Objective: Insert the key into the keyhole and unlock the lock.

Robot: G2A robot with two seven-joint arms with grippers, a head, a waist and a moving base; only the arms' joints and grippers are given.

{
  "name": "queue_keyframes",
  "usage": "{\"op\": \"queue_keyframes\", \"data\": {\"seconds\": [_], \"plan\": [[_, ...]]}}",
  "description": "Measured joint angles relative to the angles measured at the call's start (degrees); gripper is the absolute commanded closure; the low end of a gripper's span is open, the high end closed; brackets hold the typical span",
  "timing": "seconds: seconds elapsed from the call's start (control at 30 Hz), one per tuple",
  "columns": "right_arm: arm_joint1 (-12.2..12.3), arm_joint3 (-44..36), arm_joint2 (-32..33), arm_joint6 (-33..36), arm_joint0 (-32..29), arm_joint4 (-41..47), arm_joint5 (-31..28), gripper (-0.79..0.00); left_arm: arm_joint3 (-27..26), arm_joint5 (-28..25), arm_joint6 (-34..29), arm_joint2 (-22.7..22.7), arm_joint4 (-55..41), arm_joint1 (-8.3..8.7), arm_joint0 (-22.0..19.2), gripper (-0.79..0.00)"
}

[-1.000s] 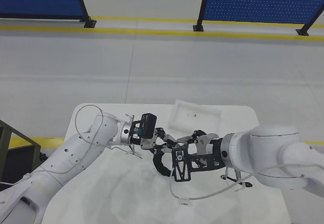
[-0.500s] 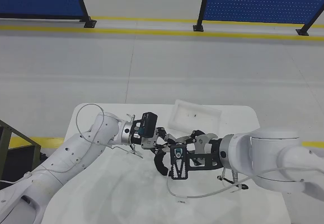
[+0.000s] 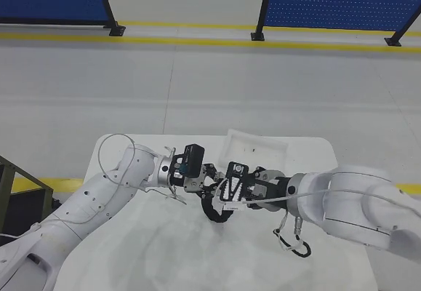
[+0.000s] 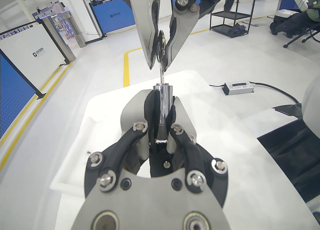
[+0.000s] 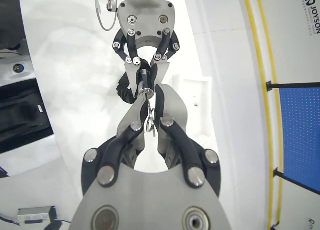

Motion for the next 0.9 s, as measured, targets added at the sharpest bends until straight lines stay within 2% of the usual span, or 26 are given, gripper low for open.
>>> {"op": "queue_keyframes", "data": {"seconds": [0.13, 0.3, 0.33, 0.37, 0.4, 0.6, 0.9], "plan": [[-0.1, 1.3, 1.6, -0.9, -1.6, 5.0, 5.3, 0.000, 0.0, 0.2, 0.2, -0.7, 0.9, -0.05, 0.2, 0.000], [-0.4, 1.7, 3.0, -0.3, -2.8, 8.1, 8.3, 0.000, -0.1, 0.6, 0.6, -1.6, 2.0, -0.08, 0.6, 0.000], [-0.5, 1.9, 3.2, -0.2, -3.1, 8.7, 8.4, -0.246, -0.1, 0.6, 0.6, -1.8, 2.3, -0.08, 0.7, 0.000], [-0.6, 2.1, 3.3, -0.2, -3.3, 9.2, 8.3, -0.425, -0.1, 0.6, 0.6, -1.9, 2.5, -0.09, 0.8, 0.000], [-0.7, 2.3, 3.5, -0.2, -3.5, 9.6, 8.2, -0.785, -0.1, 0.6, 0.6, -2.1, 2.8, -0.09, 0.8, 0.000], [-1.0, 3.4, 4.8, -0.4, -4.8, 10.5, 7.7, -0.785, 1.3, 2.1, -1.8, -3.1, 5.9, -0.01, 1.1, 0.000], [0.2, 4.5, 8.3, 0.1, -8.3, 11.8, 5.8, -0.785, 4.4, 4.5, -8.2, -4.8, 8.7, 0.70, 3.5, 0.000]]}}
